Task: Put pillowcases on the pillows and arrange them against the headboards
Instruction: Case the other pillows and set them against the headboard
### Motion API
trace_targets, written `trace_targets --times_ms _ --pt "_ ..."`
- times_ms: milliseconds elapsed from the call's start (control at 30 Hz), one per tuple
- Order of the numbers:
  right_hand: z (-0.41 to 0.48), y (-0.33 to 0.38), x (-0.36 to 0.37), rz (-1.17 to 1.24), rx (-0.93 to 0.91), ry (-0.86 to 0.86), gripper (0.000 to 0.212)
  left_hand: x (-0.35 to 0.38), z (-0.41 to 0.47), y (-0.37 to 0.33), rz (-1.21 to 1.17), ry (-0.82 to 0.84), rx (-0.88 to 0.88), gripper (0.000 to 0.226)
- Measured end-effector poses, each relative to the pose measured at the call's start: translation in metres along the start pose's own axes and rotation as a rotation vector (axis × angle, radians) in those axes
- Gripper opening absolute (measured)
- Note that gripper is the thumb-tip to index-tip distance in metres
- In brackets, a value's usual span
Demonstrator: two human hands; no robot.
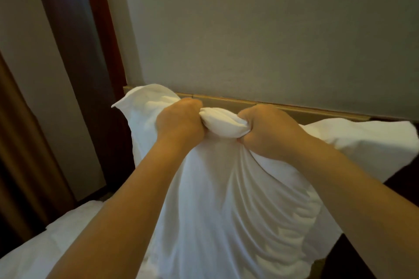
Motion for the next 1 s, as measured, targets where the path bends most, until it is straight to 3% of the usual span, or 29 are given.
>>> trace_targets --times_ms 233,567,733,833,1000 --pt "0.008 -0.034 0.083 -0.028 0.093 0.161 0.016 0.092 -0.011 0.029 -0.004 0.144 -0.061 0.011" --pt "0.021 -0.124 0.206 0.061 0.305 0.411 0.015 0.264 -0.008 0.045 -0.003 0.595 -0.111 0.036" --pt "0.036 -0.177 0.244 -0.05 0.37 0.394 0.017 0.339 0.004 0.043 -0.007 0.636 -0.057 0.052" --pt "0.028 -0.211 0.271 -0.091 0.495 0.476 0.023 0.375 0.005 0.036 -0.073 0.676 0.003 0.059" --pt "0.018 -0.242 0.289 -0.11 0.558 0.478 0.015 0.41 0.002 0.021 -0.148 0.823 0.117 0.053"
Point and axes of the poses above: each hand's wrist, its own z-axis towards the middle knuckle, its own x-axis out of the palm, y = z × x, the point moved 10 cm from there along z, towards the middle knuckle, and after that the axes turned 8 degrees about -z, right-handed, at the moved point
